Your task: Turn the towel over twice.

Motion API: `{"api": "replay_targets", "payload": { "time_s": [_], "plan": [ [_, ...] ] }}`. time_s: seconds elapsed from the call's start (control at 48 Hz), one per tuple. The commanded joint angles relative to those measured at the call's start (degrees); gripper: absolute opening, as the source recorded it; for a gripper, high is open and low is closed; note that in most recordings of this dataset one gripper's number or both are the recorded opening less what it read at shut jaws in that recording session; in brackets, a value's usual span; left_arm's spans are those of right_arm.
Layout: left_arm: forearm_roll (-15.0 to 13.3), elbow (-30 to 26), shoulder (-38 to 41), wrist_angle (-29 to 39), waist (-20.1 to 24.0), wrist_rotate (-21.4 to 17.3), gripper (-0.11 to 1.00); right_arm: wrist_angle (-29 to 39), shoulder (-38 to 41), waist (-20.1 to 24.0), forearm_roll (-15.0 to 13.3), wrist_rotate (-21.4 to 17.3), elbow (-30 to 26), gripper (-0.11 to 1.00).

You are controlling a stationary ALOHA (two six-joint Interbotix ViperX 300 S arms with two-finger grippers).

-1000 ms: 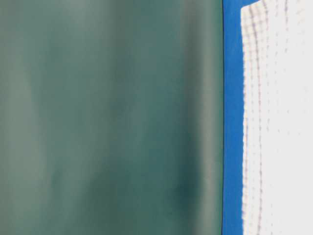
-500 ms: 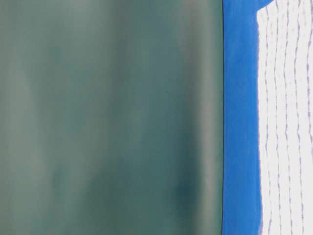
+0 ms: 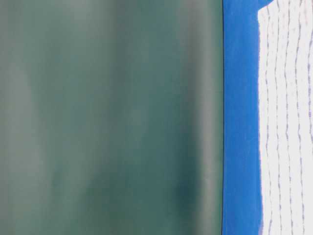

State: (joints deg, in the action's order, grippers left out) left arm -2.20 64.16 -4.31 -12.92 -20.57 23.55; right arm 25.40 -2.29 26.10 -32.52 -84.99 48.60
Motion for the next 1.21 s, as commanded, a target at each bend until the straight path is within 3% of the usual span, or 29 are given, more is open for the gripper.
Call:
{"api": "replay_targets", "payload": {
  "time_s": [0.0,0.063,0.25,0.313,0.417,0.542,0.813,1.084,1.188],
  "plan": [
    [0.2,-0.7,-1.1,-0.5,-0.1,-0.1,0.09,0.4,-0.6,0.4,-1.1,0.1,-1.5,0.04],
    [0.3,-0.8,-1.8,-0.5,0.0,-0.2,0.21,1.1,-0.7,0.4,-2.0,0.1,-1.9,0.12],
    [0.3,-0.9,-5.8,0.7,0.2,-1.0,0.77,5.1,-2.8,0.4,-5.4,0.8,-4.0,0.64],
    [0.3,-1.1,-8.0,1.6,0.2,-1.8,0.88,5.5,-4.4,0.4,-7.3,1.1,-4.5,0.68],
    [0.4,-1.6,-12.3,3.7,1.1,-3.9,0.86,5.7,-8.6,0.4,-11.9,1.6,-4.7,0.61],
    [0.3,-2.3,-18.5,6.7,3.3,-7.6,0.85,6.0,-13.9,0.4,-18.2,2.5,-4.2,0.62],
    [0.4,-1.8,-31.0,7.9,10.1,-18.8,0.85,9.8,-27.8,-1.3,-30.2,5.1,-0.7,0.62],
    [0.4,0.8,-44.0,8.1,17.6,-24.0,0.85,10.7,-43.2,-2.5,-39.1,6.9,3.6,0.62],
    [0.4,1.5,-48.2,9.0,19.2,-25.2,0.85,10.7,-47.1,-2.7,-40.8,7.5,5.0,0.62]
  ]
}}
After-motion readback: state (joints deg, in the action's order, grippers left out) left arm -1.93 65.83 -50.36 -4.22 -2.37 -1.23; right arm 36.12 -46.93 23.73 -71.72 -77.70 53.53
